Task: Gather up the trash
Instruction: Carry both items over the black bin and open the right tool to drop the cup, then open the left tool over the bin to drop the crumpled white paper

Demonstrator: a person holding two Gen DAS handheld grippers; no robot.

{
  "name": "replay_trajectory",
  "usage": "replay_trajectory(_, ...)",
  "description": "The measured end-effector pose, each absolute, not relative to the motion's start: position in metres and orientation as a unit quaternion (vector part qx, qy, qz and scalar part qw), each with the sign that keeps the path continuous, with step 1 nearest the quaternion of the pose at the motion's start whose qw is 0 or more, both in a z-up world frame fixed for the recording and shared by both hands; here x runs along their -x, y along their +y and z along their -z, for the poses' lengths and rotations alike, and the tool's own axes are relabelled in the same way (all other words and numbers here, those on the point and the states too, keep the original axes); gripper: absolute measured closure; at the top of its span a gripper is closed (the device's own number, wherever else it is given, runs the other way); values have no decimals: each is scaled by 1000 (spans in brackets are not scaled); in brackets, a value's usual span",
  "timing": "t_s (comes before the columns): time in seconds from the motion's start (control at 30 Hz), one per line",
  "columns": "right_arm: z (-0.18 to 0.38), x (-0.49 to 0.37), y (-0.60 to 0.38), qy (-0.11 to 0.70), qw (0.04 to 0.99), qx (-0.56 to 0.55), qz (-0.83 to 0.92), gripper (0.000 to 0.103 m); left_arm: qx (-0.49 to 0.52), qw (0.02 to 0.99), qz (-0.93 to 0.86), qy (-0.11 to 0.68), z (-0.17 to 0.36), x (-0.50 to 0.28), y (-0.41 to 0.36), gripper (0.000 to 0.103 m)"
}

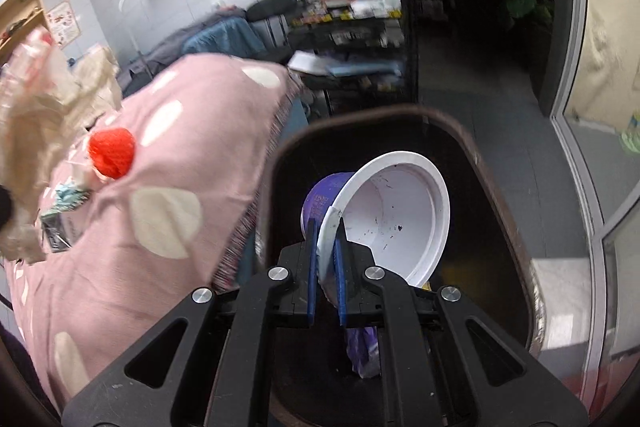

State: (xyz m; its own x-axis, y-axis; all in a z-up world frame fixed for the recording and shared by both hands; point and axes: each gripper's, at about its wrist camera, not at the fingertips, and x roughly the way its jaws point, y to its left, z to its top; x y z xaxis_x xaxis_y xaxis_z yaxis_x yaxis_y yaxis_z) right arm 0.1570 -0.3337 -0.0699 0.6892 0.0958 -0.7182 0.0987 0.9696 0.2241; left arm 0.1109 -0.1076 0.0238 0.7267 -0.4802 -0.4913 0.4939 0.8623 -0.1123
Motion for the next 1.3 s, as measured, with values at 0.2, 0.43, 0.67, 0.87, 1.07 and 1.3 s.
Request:
replay_trajectory(0.2, 101, -167, -340, 437, 889, -133, 16, 94, -23, 924, 274, 267, -19, -112, -118, 70)
replay_trajectory(0.43, 120, -169, -341, 461, 876, -137, 22, 83, -31, 918, 284, 275, -13, -112, -129, 70)
replay_trajectory(0.67, 123, -163, -338, 455, 881, -122, 37, 44, -34, 914, 290, 281, -9, -111, -135, 70)
replay_trajectory(0.87, 108, -152, -339, 433, 892, -120, 51, 33, -39, 912, 298, 281, -10, -110, -143, 70)
replay_trajectory(1.07, 79, -140, -350, 384, 911, -122, 83, 23, -50, 907, 311, 280, -8, -108, -158, 70)
replay_trajectory(1.3, 51, -128, -375, 335, 922, -112, 160, 13, -57, 896, 329, 292, -2, -110, -176, 70)
